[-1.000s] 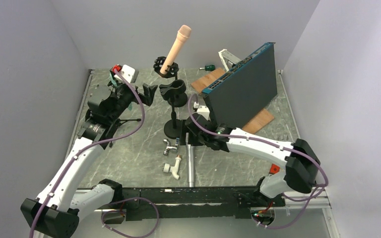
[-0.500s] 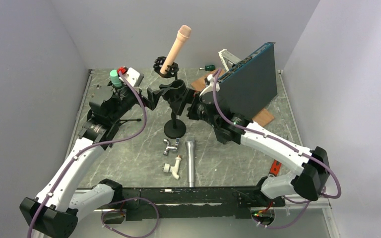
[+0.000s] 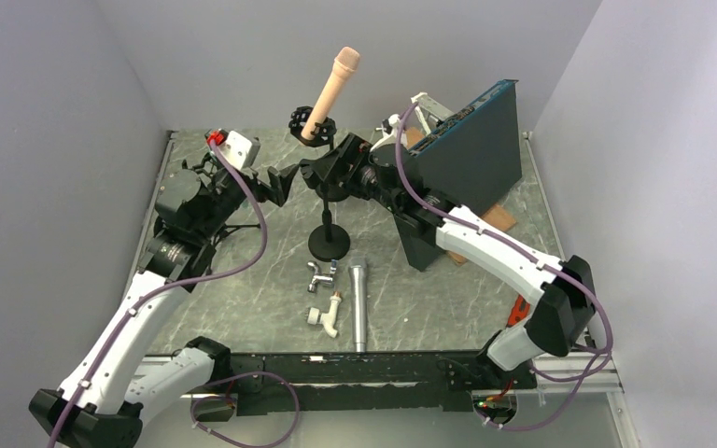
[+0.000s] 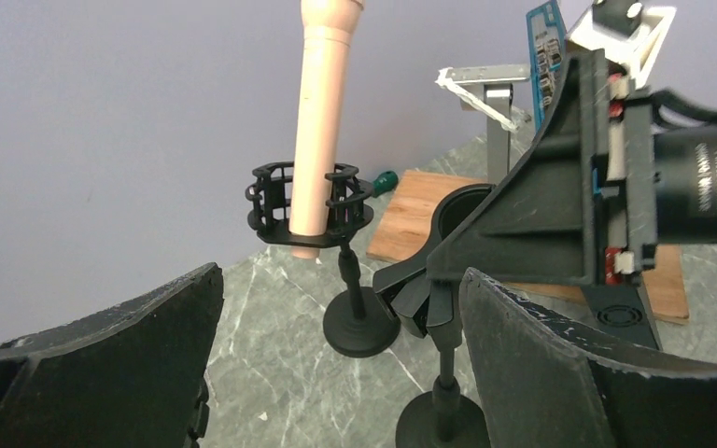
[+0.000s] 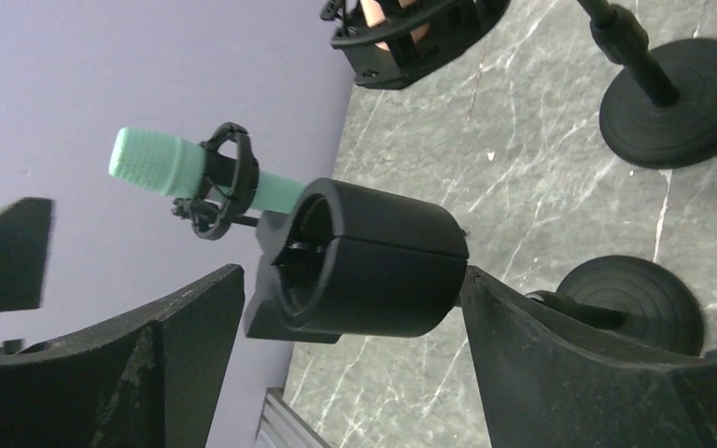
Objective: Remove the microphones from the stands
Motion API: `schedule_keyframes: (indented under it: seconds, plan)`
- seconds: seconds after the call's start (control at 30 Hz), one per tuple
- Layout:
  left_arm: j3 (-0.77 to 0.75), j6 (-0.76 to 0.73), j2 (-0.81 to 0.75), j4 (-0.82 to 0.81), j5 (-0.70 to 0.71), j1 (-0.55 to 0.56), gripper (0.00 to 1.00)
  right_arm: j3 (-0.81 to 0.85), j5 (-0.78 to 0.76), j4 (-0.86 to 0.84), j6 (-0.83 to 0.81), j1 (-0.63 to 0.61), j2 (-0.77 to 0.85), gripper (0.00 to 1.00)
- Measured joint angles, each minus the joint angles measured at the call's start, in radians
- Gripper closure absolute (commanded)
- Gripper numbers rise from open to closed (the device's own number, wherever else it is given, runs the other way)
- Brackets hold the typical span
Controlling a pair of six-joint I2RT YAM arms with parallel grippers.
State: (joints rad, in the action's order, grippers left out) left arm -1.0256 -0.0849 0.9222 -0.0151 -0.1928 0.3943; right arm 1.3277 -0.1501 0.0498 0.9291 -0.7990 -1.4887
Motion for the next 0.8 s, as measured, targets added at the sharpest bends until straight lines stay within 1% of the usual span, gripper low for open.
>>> schedule_keyframes:
  seconds: [0.13,0.23,0.33,0.47,0.8]
  plan:
    - [0.001,-0.005,-0.014,-0.004,0.012,0.000,0.02,0.003,0.002,-0.018,0.026,0.000,-0.035,0.22]
    - [0.002,-0.005,-0.017,-0.005,0.018,0.000,0.02,0.002,-0.008,-0.032,0.044,-0.001,-0.037,0.25]
    - [0.016,-0.005,-0.026,-0.011,0.024,0.000,0.02,-0.005,-0.019,-0.043,0.058,0.000,-0.037,0.30]
    - [0.022,-0.005,-0.032,-0.016,0.033,0.000,0.02,-0.016,-0.025,-0.065,0.076,-0.001,-0.037,0.34]
    - [0.022,-0.005,-0.036,-0.026,0.040,0.000,0.02,-0.105,-0.027,-0.212,0.146,-0.003,-0.032,0.41]
